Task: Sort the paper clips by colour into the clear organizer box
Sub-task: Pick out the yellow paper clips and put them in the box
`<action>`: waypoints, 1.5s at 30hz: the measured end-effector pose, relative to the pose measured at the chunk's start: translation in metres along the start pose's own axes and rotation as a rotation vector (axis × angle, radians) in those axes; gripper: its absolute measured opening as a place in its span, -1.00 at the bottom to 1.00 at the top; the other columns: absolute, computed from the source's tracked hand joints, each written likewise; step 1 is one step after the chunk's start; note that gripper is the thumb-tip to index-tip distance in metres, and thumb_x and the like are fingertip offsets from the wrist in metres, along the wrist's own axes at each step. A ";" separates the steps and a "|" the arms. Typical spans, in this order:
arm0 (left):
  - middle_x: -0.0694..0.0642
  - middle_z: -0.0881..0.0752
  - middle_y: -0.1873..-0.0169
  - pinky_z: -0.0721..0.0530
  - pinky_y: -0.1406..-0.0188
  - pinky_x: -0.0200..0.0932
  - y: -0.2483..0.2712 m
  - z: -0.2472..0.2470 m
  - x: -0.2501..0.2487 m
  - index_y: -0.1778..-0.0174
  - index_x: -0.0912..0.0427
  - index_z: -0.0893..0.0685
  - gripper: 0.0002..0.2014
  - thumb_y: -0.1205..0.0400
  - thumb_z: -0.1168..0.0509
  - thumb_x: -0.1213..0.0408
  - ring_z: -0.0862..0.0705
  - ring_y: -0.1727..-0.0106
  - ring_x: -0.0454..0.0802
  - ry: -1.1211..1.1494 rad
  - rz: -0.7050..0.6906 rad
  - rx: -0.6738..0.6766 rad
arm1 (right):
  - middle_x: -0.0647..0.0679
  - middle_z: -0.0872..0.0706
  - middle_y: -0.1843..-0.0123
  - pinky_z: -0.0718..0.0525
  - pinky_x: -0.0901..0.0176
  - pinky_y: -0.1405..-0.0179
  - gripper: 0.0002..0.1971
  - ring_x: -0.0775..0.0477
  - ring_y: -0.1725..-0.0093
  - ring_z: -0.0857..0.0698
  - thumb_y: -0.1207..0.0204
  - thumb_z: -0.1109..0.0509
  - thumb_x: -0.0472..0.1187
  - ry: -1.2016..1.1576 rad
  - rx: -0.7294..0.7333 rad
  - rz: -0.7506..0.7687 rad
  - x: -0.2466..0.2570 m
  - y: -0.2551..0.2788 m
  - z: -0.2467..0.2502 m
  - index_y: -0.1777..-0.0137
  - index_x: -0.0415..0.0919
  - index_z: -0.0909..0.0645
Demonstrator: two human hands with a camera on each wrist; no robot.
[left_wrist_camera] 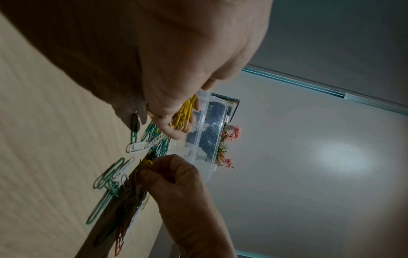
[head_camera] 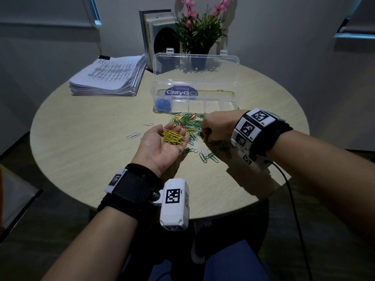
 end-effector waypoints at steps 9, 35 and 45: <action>0.24 -0.63 0.19 -0.56 -0.11 0.09 -0.002 0.000 0.000 0.15 0.28 -0.57 -0.64 -0.77 0.04 0.19 -0.62 0.09 0.13 -0.009 -0.004 -0.009 | -0.03 -0.60 0.10 -0.43 0.20 0.24 -0.89 -0.05 0.09 -0.54 -0.56 -0.37 -0.25 -0.119 -0.051 -0.031 -0.002 0.005 0.011 -0.05 -0.18 -0.64; 0.23 -0.63 0.21 -0.61 0.06 0.04 -0.008 -0.006 0.010 0.15 0.28 -0.59 -0.64 -0.76 0.06 0.24 -0.63 0.15 0.11 0.047 0.031 0.037 | -0.10 -0.76 0.23 -0.70 0.30 0.33 -0.82 0.04 0.38 -0.66 -0.49 -0.40 -0.40 -0.276 -0.143 -0.091 -0.001 0.002 0.028 0.00 -0.23 -0.79; 0.25 -0.63 0.21 -0.61 0.09 0.01 -0.007 0.000 -0.001 0.13 0.28 -0.57 -0.64 -0.77 0.06 0.21 -0.63 0.17 0.11 0.061 -0.004 0.022 | -0.09 -0.77 0.09 -0.55 0.26 0.29 -0.79 -0.06 0.13 -0.68 -0.45 -0.49 -0.23 -0.160 -0.015 -0.144 -0.012 -0.008 -0.004 -0.06 -0.25 -0.78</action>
Point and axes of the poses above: each hand's wrist, its own y-axis away from the middle knuckle, its own z-axis out of the back of the hand, x = y × z, the point moved 1 cm from there along -y, towards the middle knuckle
